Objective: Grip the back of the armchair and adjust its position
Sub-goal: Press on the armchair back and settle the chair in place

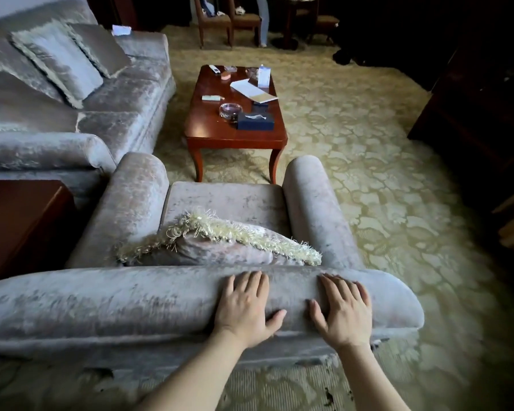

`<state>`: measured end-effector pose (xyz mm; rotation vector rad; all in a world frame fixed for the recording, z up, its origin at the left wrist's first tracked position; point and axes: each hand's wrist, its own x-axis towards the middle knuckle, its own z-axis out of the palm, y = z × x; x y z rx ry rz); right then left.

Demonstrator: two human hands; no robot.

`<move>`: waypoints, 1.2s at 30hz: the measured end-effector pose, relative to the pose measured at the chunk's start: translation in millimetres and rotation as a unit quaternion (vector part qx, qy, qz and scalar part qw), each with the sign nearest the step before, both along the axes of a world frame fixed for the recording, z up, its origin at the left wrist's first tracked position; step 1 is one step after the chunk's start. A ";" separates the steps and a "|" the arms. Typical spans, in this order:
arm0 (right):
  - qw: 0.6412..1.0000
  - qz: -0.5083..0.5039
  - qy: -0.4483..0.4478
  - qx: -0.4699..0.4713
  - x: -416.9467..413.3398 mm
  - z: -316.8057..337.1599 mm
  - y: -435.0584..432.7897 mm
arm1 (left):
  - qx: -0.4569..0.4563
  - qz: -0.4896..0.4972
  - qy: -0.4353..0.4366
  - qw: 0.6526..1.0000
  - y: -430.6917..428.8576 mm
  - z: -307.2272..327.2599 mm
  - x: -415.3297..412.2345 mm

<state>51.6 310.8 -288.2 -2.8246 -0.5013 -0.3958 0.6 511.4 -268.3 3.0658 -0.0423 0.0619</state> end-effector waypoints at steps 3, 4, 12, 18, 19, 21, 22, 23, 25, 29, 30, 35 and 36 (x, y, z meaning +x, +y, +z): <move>1.000 -0.013 0.025 0.010 -10.4 5.0 1.3 | 0.016 -0.001 0.033 0.999 -0.7 -4.6 -7.4; 0.999 -0.014 0.026 0.014 -12.7 5.6 0.5 | 0.023 -0.005 0.041 0.999 -0.1 -6.1 -9.1; 0.999 -0.018 0.022 0.034 -12.9 4.1 -2.2 | 0.032 -0.006 0.064 0.997 -2.5 -2.4 -9.9; 0.999 -0.012 0.005 0.041 -8.3 -6.7 -2.8 | 0.004 -0.018 0.012 1.000 -15.0 2.1 3.2; 0.999 -0.009 0.001 0.042 -6.9 -6.0 -2.3 | 0.008 -0.029 -0.005 1.000 -22.2 2.2 7.2; 0.999 -0.004 -0.003 0.051 -8.6 -3.8 -1.6 | 0.023 -0.051 0.003 0.998 -43.6 5.9 12.3; 0.998 -0.006 -0.005 0.060 -10.3 -2.4 -1.9 | 0.022 -0.049 0.018 0.998 -55.8 9.1 14.1; 0.998 -0.009 -0.007 0.066 -11.0 -1.5 -1.7 | 0.010 -0.041 0.031 0.999 -66.7 11.4 15.4; 0.997 -0.013 0.008 0.073 -11.8 0.4 0.3 | -0.006 -0.026 0.028 0.999 -80.1 9.7 15.9; 0.998 0.032 0.012 0.050 3.1 7.0 -15.1 | 0.014 0.062 -0.027 0.998 -103.3 1.5 18.5; 0.999 0.033 0.013 0.041 8.5 9.2 -28.8 | 0.004 0.103 -0.011 0.995 -119.6 4.7 19.2; 0.999 -0.040 -0.012 0.033 33.6 -3.7 -83.3 | -0.027 0.142 0.007 0.990 -183.5 5.6 38.1; 0.997 -0.048 -0.024 0.050 38.1 -7.1 -83.8 | -0.023 0.142 -0.003 0.990 -183.4 7.2 44.5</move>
